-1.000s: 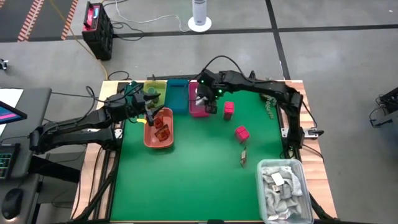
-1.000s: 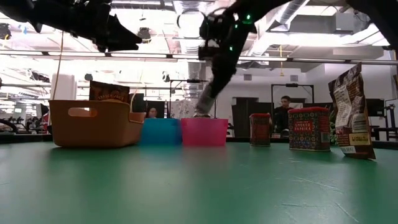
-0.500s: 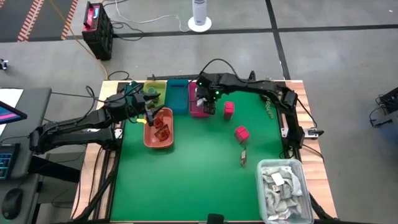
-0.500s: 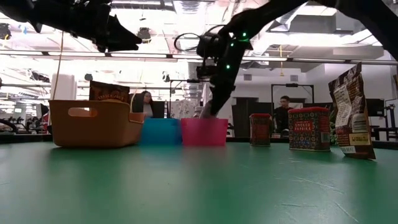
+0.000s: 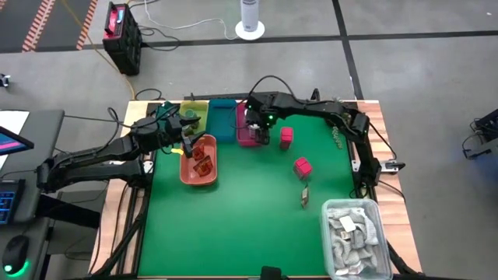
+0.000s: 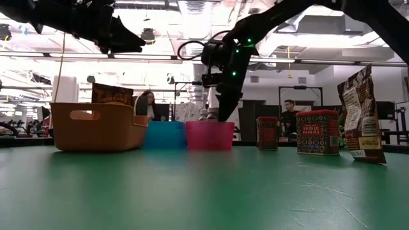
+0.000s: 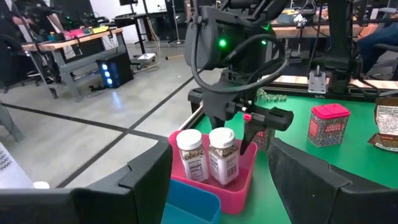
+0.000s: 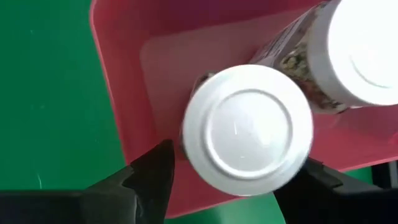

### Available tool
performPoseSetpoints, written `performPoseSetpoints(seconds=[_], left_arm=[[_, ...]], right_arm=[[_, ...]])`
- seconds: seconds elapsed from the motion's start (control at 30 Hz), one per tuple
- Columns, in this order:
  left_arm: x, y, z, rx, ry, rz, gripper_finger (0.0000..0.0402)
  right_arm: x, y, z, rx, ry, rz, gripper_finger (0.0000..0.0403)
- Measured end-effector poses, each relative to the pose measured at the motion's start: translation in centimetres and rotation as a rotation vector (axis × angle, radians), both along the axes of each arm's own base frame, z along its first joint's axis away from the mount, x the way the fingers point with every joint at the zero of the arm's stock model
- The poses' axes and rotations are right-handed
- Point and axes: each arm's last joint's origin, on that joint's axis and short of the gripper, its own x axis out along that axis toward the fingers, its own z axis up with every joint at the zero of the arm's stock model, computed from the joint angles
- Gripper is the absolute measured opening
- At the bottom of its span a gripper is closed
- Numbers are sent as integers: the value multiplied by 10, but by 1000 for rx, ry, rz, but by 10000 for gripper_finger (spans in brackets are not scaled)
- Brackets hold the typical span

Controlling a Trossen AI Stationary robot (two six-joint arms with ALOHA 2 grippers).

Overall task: Sort spices by type
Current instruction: Put the white seasoning bottle into the red bin, then put the top red seasoning can into the blue bin

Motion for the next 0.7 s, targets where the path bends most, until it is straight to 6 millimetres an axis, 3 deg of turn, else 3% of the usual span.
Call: performPoseSetpoints(seconds=[0.17, 0.4, 0.57, 0.7], left_arm=[[0, 0, -1, -2, 6, 0, 251], [0, 0, -2, 3, 31, -2, 251], [0, 0, -6, -12, 60, -9, 251], [0, -1, -8, -24, 82, -20, 251]], right_arm=[[-4, 2, 3, 21, 50, 1, 271], [-9, 8, 32, 43, 96, 1, 271], [-26, 25, 60, 39, 145, -16, 271], [-41, 31, 62, 67, 188, -103, 272]])
